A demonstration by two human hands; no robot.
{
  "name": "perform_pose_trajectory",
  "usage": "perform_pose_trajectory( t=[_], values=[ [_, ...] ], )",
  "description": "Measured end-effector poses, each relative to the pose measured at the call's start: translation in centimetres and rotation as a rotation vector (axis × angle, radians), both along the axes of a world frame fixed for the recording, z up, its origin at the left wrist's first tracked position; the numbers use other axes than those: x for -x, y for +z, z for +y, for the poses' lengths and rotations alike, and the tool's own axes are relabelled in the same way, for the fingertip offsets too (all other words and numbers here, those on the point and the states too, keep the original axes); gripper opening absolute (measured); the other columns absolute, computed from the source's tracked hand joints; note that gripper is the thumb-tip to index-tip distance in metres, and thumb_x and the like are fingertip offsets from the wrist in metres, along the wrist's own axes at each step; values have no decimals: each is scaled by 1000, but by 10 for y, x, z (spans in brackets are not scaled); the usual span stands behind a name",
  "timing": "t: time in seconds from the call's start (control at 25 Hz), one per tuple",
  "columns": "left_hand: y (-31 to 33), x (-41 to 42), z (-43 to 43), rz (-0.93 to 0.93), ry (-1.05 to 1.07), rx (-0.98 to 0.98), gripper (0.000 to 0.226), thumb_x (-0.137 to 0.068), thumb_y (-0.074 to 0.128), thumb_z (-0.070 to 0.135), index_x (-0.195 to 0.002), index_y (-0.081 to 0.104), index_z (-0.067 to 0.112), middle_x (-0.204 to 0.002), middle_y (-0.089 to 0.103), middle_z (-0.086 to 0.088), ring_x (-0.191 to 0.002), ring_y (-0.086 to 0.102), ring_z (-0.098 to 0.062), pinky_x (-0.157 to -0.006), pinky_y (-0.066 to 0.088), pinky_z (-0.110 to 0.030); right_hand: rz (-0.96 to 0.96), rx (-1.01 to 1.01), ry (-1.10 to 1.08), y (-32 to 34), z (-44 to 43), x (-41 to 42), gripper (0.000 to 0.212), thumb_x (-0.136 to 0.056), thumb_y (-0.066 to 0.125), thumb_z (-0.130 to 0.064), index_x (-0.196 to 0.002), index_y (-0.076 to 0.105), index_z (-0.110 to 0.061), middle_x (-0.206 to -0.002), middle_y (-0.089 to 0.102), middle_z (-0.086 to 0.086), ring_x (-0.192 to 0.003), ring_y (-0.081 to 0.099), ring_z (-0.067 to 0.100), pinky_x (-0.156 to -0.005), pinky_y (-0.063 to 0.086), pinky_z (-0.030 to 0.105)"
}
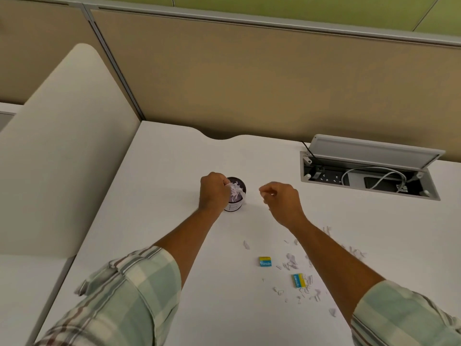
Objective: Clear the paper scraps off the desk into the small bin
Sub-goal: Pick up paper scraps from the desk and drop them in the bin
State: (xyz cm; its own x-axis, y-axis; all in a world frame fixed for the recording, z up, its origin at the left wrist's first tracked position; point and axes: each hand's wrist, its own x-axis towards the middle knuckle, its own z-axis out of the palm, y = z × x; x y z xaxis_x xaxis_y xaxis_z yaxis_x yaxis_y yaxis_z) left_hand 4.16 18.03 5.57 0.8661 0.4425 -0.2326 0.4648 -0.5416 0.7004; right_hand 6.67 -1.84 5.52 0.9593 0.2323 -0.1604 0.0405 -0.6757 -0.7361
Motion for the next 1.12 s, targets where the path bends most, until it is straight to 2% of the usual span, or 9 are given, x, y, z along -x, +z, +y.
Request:
perform_pose_trajectory(
  t=[0.08,0.28,0.44,0.48,0.72,0.88,0.96,1.04,1.12],
  values=[
    [-1,-5,2,61,-116,-85,14,-82,65,-5,-80,78,0,-84,76,-16,-81,72,-30,-71,62,-38,44,0,-52,-10,-29,18,16,-95,63,-10,-100,78,-13,-99,78,0,-87,73,19,-89,60,41],
    [1,-12,4,39,-144,-165,25,-88,65,-8,-106,78,3,-111,76,-13,-103,72,-29,-93,59,-34,81,32,-162,-34,-102,67,14,-94,65,-11,-97,77,-18,-91,75,-8,-81,72,12,-84,61,38],
    [3,-7,-2,-21,-105,-161,23,-91,62,-6,-102,79,5,-109,77,-12,-102,72,-26,-93,60,-35,78,97,-196,-46,-142,104,20,-91,68,-13,-86,71,-32,-86,75,-16,-78,67,-4,-69,49,9],
    [3,-6,-4,-27,-89,-154,23,-92,62,-5,-100,80,6,-107,77,-12,-100,72,-26,-91,60,-34,88,101,-212,-47,-150,110,21,-90,69,-13,-85,71,-33,-83,73,-19,-80,67,-6,-67,47,6],
    [7,-3,-16,-56,-23,-176,18,-90,65,-3,-98,80,6,-102,78,-12,-95,73,-26,-88,59,-32,89,78,-271,-46,-184,124,10,-90,70,-13,-92,76,-21,-87,73,-13,-80,67,2,-71,45,12],
    [10,2,-24,-70,21,-191,16,-87,69,-5,-98,78,2,-104,76,-15,-95,72,-29,-81,58,-32,41,112,-294,-43,-211,121,11,-90,70,-11,-91,77,-20,-87,73,-10,-79,66,5,-75,50,21],
    [14,6,-32,-87,38,-240,16,-89,66,-2,-99,77,3,-107,74,-15,-97,71,-31,-80,58,-35,25,146,-320,-42,-229,115,13,-91,67,-9,-91,76,-18,-90,75,-5,-82,68,13,-76,48,21],
    [13,11,-43,-129,-4,-312,16,-93,61,3,-99,76,5,-105,73,-14,-97,69,-30,-81,58,-38,52,189,-372,-42,-249,105,17,-92,62,-7,-100,75,-15,-101,75,2,-93,69,20,-79,43,17],
    [6,19,-64,-198,-105,-334,17,-95,58,5,-99,74,5,-105,72,-13,-99,67,-29,-87,55,-36,120,236,-410,-46,-268,94,26,-94,60,-9,-118,70,-10,-115,70,11,-106,67,26,-88,45,23]
  ],
)
